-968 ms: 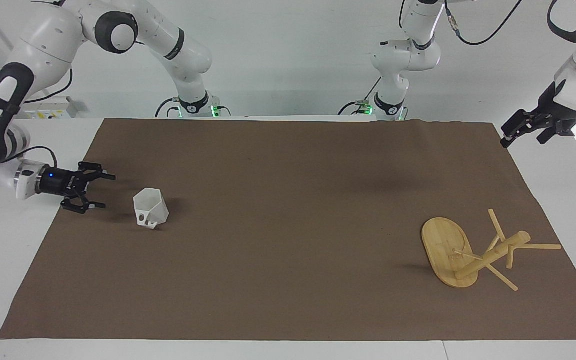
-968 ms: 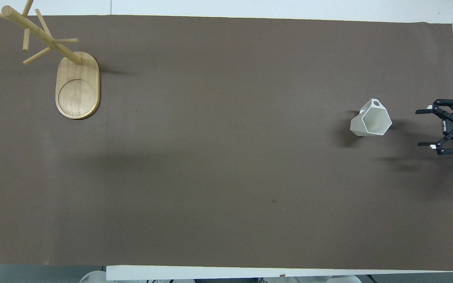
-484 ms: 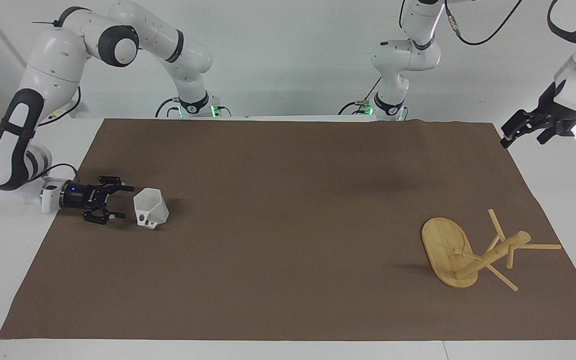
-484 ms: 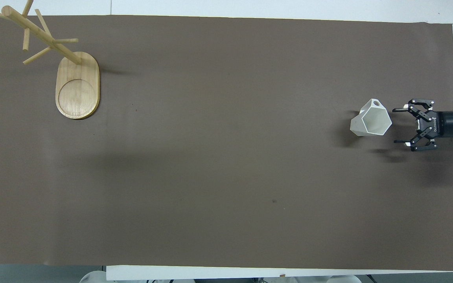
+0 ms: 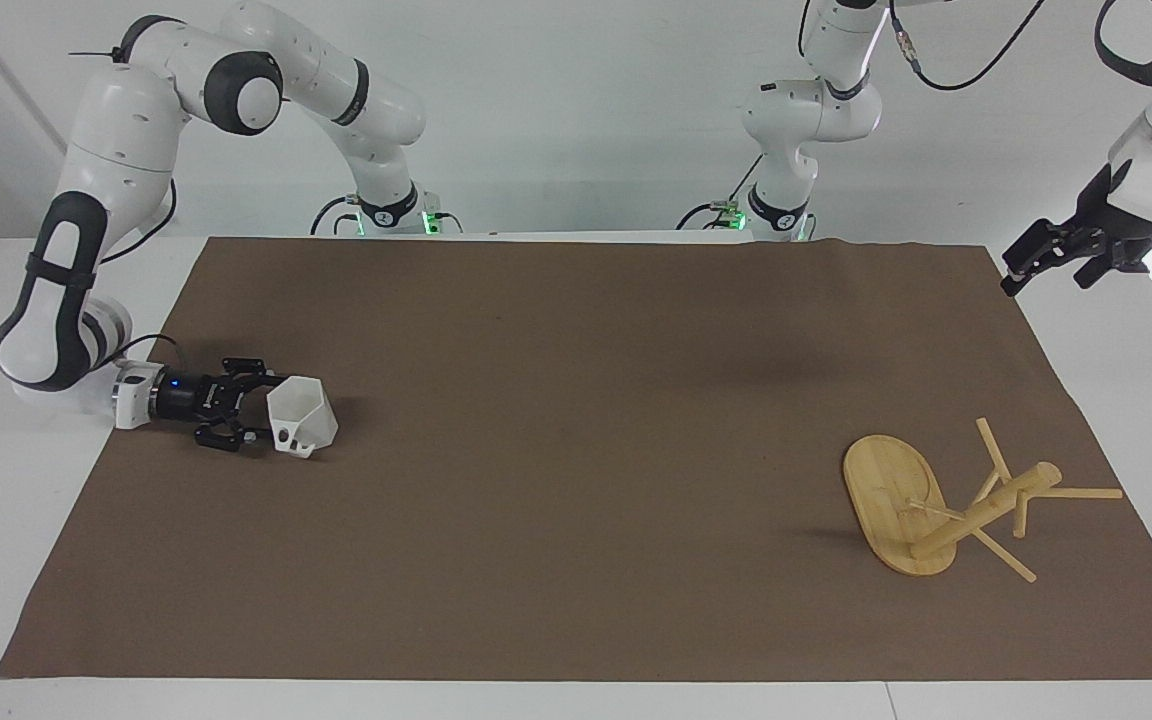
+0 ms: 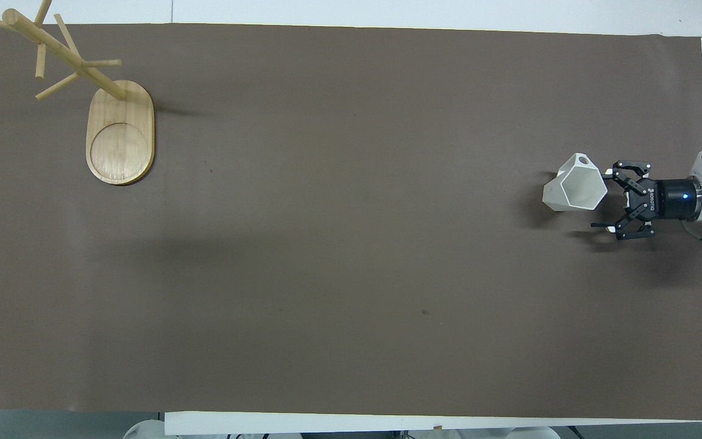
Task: Hang cup on rack
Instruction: 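Move the open right gripper toward the white cup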
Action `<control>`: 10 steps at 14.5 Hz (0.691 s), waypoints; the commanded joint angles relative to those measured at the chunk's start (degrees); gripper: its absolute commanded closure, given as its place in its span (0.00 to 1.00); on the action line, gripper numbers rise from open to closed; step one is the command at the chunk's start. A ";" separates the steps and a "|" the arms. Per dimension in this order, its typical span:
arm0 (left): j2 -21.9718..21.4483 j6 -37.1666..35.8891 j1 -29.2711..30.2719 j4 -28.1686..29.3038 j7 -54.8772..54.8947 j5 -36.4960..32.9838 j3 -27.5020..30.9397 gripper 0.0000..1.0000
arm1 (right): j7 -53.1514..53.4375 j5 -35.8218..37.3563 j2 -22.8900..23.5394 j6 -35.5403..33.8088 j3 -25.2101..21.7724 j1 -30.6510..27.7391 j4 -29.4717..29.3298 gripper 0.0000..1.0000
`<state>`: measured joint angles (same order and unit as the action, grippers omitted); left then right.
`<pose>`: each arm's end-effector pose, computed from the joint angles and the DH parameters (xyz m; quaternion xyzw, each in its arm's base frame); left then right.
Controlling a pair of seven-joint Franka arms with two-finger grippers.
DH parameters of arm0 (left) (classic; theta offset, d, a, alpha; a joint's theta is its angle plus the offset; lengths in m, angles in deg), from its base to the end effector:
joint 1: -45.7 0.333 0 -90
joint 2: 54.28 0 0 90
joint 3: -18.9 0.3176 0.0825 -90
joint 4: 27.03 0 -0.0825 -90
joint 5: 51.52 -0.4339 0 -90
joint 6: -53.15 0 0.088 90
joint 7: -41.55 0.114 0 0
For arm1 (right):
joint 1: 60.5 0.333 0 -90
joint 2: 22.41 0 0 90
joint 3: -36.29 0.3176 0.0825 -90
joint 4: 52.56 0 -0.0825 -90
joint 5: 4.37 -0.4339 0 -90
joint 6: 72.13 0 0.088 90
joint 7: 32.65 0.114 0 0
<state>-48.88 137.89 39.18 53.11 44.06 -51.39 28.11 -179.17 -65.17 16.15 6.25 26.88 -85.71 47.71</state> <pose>0.6238 0.0239 0.6429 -1.0000 -0.0012 0.0067 0.0061 0.5618 -0.2452 0.1618 -0.5722 -0.5466 -0.4381 0.4264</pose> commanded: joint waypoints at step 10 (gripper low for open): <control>-1.00 -0.54 -0.07 0.99 0.57 -0.57 0.10 0.00 | -2.19 -4.07 -1.65 1.78 0.35 1.91 4.14 0.00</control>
<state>-48.89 137.88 39.18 53.11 44.06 -51.39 28.11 -180.04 -68.32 15.90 7.28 26.94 -83.41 49.95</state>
